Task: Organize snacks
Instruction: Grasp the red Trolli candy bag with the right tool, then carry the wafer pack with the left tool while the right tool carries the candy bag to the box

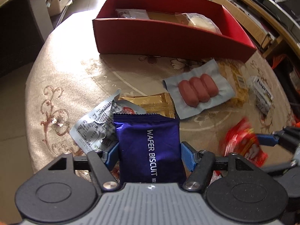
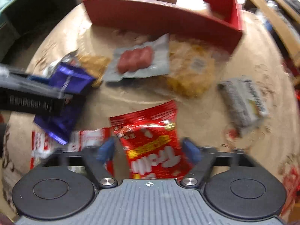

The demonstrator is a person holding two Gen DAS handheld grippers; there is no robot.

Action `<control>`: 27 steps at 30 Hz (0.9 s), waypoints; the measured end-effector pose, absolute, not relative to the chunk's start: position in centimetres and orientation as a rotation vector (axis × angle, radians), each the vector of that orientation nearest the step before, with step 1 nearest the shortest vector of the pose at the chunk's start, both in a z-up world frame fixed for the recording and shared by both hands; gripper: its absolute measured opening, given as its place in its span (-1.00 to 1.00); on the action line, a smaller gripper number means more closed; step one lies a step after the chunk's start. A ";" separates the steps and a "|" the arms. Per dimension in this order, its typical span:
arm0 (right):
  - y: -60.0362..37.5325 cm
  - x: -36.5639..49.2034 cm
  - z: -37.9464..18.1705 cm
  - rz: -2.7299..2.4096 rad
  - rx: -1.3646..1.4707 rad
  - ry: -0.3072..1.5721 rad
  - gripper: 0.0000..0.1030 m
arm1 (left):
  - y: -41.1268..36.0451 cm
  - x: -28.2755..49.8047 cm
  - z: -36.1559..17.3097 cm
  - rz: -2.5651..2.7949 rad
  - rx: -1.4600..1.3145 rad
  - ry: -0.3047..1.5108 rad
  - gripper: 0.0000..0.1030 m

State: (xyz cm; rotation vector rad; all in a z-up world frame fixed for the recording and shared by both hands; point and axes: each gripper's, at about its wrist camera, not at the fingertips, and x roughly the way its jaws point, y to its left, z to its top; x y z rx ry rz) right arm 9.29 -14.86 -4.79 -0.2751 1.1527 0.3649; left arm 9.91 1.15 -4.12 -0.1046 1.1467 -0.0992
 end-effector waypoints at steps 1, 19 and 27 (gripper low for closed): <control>-15.1 9.3 -4.6 0.350 -0.267 1.148 0.19 | 0.8 9.8 -4.2 -0.095 -0.086 1.143 0.21; -16.5 7.7 -1.9 0.275 -0.187 1.047 0.13 | 0.5 8.6 -1.9 -0.103 -0.106 1.096 0.15; -15.6 8.8 -0.9 0.284 -0.175 1.000 0.13 | -0.1 9.4 -0.4 -0.100 -0.089 1.048 0.15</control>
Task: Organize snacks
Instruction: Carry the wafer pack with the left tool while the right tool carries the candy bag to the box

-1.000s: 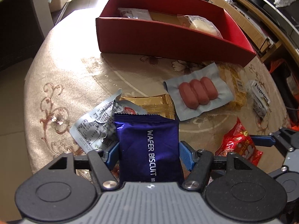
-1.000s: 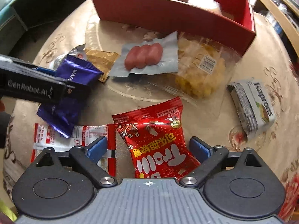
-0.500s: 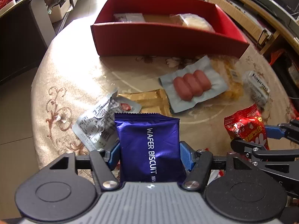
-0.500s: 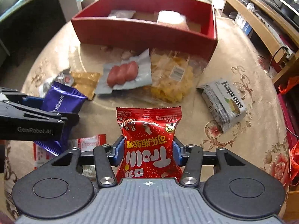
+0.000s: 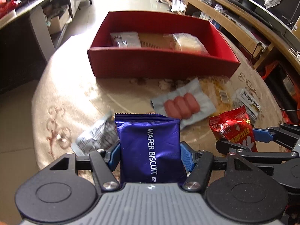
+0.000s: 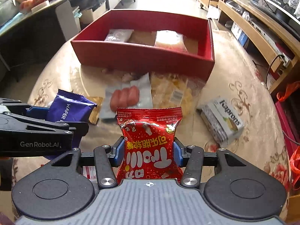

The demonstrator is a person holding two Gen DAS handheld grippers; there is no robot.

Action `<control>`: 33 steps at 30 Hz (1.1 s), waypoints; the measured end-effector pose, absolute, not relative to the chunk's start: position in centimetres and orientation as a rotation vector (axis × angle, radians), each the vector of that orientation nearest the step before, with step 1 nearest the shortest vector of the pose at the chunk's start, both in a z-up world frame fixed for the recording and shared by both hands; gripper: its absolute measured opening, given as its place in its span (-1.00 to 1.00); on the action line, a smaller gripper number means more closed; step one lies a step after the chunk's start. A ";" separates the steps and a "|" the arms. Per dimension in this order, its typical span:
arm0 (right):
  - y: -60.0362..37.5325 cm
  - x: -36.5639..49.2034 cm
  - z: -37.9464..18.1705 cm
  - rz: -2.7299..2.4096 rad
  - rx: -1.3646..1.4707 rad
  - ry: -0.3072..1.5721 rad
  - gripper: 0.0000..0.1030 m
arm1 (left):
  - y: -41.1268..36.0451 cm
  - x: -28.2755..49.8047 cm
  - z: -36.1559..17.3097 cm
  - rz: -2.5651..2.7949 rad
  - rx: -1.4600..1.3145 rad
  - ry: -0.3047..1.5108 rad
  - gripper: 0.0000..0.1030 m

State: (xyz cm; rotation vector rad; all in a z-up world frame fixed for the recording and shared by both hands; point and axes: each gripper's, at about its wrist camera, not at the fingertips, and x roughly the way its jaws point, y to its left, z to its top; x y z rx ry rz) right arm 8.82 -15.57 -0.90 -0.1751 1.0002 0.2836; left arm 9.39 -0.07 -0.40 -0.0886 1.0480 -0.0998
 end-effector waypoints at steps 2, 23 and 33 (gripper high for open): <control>-15.6 9.2 -0.7 0.278 -0.168 0.996 0.13 | 0.0 9.7 0.0 -0.100 -0.093 1.036 0.15; -16.4 13.6 2.6 0.225 -0.075 0.887 0.13 | -0.3 14.6 4.2 -0.068 -0.068 0.906 0.15; -16.4 16.5 3.5 0.200 -0.015 0.845 0.13 | 0.1 17.6 5.4 -0.063 -0.080 0.864 0.14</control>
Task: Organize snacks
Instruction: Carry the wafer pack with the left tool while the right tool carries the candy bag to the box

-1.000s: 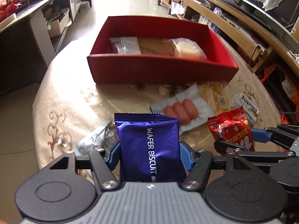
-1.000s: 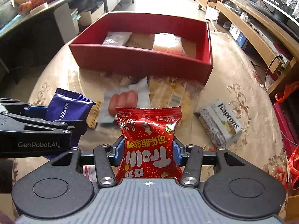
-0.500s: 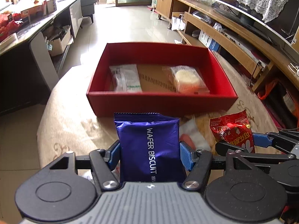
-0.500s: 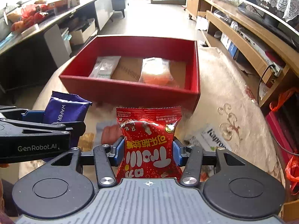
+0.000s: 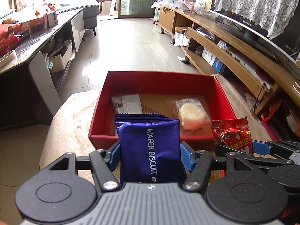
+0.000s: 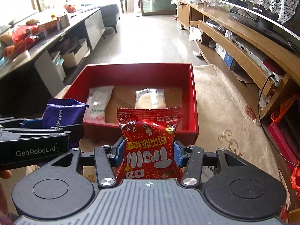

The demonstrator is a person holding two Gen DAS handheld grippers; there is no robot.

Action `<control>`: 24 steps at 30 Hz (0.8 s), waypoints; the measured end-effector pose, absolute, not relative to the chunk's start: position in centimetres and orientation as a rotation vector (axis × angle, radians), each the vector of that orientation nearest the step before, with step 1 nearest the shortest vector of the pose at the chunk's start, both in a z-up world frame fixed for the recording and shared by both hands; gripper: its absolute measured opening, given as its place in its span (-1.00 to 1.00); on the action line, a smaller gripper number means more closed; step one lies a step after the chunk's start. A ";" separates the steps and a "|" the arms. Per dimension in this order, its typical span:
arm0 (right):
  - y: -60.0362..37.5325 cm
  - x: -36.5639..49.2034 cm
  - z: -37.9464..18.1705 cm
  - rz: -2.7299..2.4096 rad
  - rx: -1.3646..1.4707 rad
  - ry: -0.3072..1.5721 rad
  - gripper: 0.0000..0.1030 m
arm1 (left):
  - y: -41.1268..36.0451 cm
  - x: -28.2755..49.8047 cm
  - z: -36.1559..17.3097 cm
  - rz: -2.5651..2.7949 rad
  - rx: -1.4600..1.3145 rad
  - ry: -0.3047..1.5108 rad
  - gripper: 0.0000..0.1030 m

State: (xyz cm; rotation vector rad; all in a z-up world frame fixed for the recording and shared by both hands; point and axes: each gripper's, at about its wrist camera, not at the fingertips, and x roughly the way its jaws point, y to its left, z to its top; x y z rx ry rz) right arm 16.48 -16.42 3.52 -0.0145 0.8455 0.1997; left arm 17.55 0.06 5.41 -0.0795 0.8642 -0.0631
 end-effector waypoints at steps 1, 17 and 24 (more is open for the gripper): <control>-16.4 16.8 3.6 0.196 -0.008 0.841 0.13 | 0.1 17.8 5.5 -0.062 -0.082 0.860 0.14; -16.5 20.9 3.9 0.165 0.038 0.795 0.13 | 0.0 21.8 6.0 -0.042 -0.097 0.823 0.12; -16.3 22.3 3.7 0.159 0.029 0.782 0.13 | -0.2 23.2 5.7 -0.027 -0.101 0.823 0.12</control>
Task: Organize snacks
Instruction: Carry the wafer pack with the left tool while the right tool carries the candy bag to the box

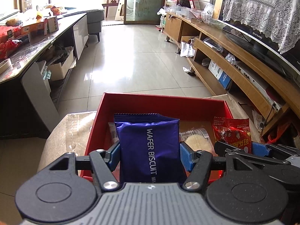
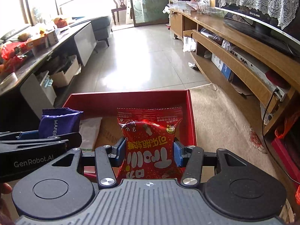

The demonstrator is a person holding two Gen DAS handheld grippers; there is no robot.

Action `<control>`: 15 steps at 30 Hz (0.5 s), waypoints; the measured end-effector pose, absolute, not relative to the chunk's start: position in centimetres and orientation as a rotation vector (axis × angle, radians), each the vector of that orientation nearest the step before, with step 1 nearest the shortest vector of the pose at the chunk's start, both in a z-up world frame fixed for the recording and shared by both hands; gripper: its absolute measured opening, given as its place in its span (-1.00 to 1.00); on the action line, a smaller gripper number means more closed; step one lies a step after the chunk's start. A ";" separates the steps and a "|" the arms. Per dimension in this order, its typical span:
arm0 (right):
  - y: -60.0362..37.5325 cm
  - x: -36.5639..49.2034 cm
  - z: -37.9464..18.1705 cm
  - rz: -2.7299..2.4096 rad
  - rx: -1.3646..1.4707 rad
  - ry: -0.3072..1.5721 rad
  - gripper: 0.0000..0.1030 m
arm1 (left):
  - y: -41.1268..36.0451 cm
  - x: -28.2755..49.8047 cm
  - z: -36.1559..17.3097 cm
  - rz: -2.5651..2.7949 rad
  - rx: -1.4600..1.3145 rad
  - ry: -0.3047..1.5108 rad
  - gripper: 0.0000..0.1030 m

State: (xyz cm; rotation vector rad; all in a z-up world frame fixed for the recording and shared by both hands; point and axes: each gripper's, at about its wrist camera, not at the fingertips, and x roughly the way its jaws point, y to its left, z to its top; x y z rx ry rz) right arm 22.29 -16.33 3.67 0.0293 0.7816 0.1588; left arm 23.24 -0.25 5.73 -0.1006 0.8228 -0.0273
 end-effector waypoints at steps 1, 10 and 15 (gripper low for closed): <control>-16.3 22.4 3.6 0.158 0.028 0.781 0.13 | -0.3 23.4 5.6 -0.027 -0.101 0.824 0.12; -16.3 24.1 2.8 0.148 0.011 0.789 0.13 | -0.6 25.0 4.6 -0.015 -0.095 0.841 0.12; -16.0 24.6 2.3 0.146 0.001 0.796 0.13 | -0.6 25.7 4.0 -0.003 -0.099 0.854 0.12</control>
